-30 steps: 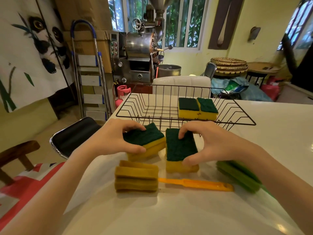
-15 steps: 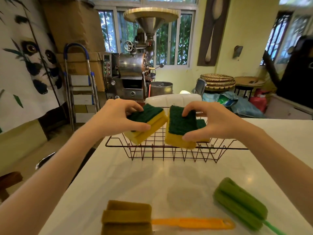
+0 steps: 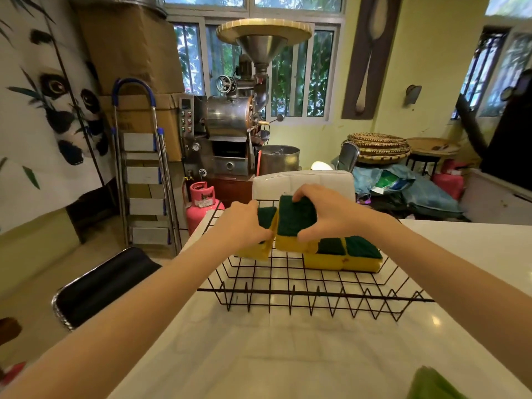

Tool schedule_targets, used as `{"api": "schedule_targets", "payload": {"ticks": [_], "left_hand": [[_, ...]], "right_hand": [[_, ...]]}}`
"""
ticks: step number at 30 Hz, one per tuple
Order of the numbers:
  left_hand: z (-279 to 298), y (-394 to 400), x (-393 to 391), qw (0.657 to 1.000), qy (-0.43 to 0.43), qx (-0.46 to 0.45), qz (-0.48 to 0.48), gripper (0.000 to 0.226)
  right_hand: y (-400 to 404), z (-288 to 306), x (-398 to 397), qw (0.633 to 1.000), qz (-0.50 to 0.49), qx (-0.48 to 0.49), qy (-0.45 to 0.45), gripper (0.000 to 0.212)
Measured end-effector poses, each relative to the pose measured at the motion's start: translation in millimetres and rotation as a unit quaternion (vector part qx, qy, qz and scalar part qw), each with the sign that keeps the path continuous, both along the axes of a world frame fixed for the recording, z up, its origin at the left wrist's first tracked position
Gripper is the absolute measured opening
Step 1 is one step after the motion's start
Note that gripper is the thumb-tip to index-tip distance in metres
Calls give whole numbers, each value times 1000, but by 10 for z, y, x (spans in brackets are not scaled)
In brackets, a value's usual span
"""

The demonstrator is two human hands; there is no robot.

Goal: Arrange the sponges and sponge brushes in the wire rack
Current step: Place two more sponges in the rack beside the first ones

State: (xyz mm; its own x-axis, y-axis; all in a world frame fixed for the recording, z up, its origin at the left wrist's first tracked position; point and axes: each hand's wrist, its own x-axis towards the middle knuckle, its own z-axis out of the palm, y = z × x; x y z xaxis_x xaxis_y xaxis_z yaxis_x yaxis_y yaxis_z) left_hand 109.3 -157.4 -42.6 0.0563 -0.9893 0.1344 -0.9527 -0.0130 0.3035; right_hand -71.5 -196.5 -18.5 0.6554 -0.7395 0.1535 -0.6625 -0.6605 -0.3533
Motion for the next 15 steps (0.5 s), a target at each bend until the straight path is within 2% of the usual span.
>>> {"api": "schedule_targets", "payload": {"ticks": [6,10,15], "left_hand": [[-182,-195,74,996,-31,80,5,59],[-273,-223,33,996,-70,63,-6,53],[-381,-203,-19,986,-159,49,-25,47]], "right_hand": [[-182,-238,148,999,2,9,36,71],[-268,-284,199,998,-4,17,57,74],[-326,-325,261,997,2,26,74,72]]}}
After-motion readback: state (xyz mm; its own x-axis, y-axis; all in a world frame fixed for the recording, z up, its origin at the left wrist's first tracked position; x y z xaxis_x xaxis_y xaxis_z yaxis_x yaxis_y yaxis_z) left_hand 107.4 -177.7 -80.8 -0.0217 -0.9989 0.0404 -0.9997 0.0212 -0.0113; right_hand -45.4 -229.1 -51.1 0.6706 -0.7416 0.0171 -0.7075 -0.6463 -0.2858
